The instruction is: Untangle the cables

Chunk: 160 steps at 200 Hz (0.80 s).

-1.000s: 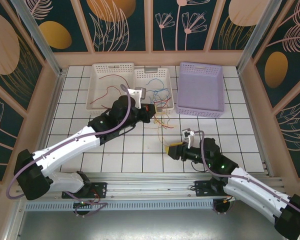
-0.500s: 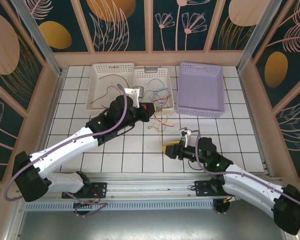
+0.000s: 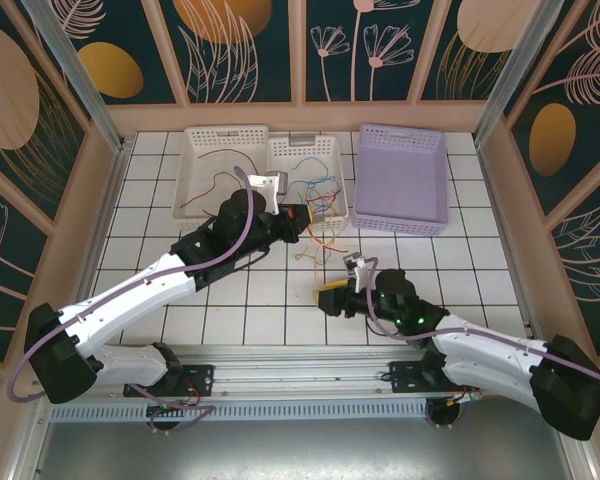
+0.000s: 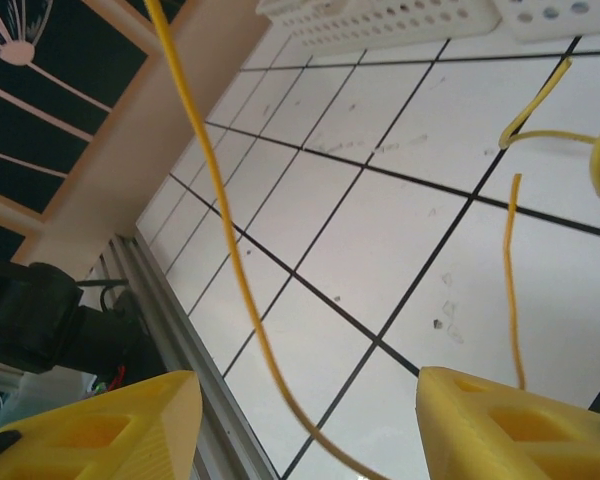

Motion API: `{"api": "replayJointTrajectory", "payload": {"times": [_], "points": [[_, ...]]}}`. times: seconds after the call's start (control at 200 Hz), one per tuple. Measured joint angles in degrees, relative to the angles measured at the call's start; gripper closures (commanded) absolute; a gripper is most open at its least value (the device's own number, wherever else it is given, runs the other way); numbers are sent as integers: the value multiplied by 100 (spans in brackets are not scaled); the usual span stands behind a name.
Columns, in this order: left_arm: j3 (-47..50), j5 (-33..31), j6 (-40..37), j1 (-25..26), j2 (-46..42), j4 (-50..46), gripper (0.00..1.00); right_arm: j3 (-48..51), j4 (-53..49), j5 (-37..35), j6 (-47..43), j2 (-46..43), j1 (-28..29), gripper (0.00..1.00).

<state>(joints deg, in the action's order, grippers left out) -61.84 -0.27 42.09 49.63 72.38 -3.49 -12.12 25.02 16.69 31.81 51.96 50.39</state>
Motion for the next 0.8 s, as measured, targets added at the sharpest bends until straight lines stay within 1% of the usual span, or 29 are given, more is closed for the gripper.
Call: {"api": "replayJointTrajectory", "payload": {"times": [0.06,0.105,0.2,0.275,0.355,0.465,0.656,0.801], "points": [[0,15,0,0,0,-9,100,-17,57,-24,-2,168,42,44],[0,20,0,0,0,-17,100,-44,79,-39,-2,286,68,47],[0,20,0,0,0,-20,100,-142,103,-61,-35,516,109,65],[0,17,-2,0,-2,-20,100,-223,114,-68,-105,619,133,75],[0,15,-26,0,-2,-22,100,-293,116,-83,-155,649,146,84],[0,11,-94,0,-15,-83,100,-341,92,-144,-131,638,146,100],[-118,-151,-407,0,-33,-404,100,-323,-260,-385,-125,251,146,100],[-328,-444,-796,0,-59,-649,100,-199,-704,-782,24,-251,146,100]]}}
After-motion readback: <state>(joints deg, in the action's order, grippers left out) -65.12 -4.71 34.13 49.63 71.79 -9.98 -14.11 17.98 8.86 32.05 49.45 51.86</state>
